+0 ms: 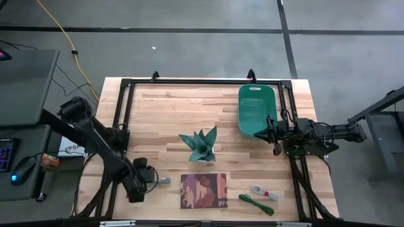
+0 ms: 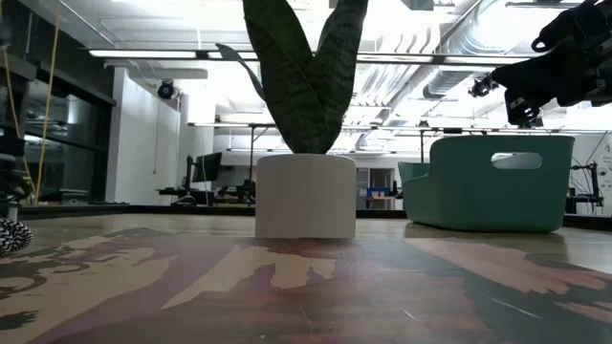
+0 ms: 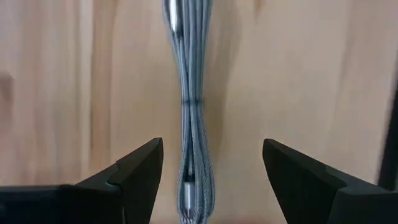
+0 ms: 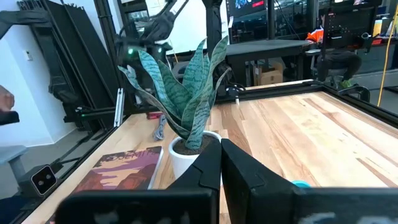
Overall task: Pick and place USB-C Cables
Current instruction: Put the white patterned charger cable into the green container
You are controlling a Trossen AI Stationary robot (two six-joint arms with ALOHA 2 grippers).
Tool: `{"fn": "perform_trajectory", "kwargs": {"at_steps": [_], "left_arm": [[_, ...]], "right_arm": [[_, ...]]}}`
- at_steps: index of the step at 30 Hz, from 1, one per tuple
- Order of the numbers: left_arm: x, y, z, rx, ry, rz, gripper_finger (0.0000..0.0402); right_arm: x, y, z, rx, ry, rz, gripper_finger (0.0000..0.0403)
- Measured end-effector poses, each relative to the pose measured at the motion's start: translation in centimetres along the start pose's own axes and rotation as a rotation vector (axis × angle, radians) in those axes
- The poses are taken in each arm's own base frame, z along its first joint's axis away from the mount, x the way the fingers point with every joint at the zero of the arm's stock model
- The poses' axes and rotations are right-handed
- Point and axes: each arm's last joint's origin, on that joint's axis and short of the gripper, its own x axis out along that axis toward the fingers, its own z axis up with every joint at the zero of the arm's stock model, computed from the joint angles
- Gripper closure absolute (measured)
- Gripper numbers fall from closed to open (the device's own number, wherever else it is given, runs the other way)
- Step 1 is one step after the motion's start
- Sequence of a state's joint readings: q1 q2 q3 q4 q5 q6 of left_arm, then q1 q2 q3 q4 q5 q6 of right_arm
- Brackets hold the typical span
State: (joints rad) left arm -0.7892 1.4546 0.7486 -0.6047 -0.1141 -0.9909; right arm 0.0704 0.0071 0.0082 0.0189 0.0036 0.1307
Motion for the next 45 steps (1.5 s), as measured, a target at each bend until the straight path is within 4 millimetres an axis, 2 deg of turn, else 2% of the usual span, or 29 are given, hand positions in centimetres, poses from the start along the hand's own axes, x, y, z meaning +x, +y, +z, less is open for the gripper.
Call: {"fn": "perform_trajectory", "kwargs": {"at_steps": [7,14,18,24,30,33,36,39,45], "left_arm": [[2.3,-0.8,-1.4,-0.039,0.067,0.073,0.0145],[3.3,-0.9,-1.7,-0.032,0.079,0.136,0.0159],[3.2,-0.6,-1.8,-0.033,0.090,0.163,0.0222],[2.7,0.0,-1.8,0.007,0.101,0.177,0.0377],[1.9,0.2,-1.3,0.100,0.124,0.140,0.0386],[0.2,0.1,-0.5,0.149,0.114,0.114,0.0397],[-2.5,0.1,0.3,0.189,0.020,0.087,0.0398],[-5.7,0.3,1.1,0.246,-0.179,0.064,0.0400],[-11.4,2.8,1.9,0.334,-0.588,0.133,0.0401]], "right_arm": [[0.0,0.0,0.0,0.000,0.000,0.000,0.0402],[0.0,0.0,0.0,0.000,0.000,0.000,0.0402],[0.0,0.0,0.0,0.000,0.000,0.000,0.0402],[0.0,0.0,0.0,0.000,0.000,0.000,0.0402],[0.0,0.0,0.0,0.000,0.000,0.000,0.0402],[0.0,0.0,0.0,0.000,-0.001,0.000,0.0402],[0.0,0.0,0.0,0.003,-0.001,0.000,0.0402],[0.0,0.0,0.1,0.024,-0.008,0.001,0.0402],[0.0,0.0,0.4,0.028,-0.043,-0.014,0.0402]]}}
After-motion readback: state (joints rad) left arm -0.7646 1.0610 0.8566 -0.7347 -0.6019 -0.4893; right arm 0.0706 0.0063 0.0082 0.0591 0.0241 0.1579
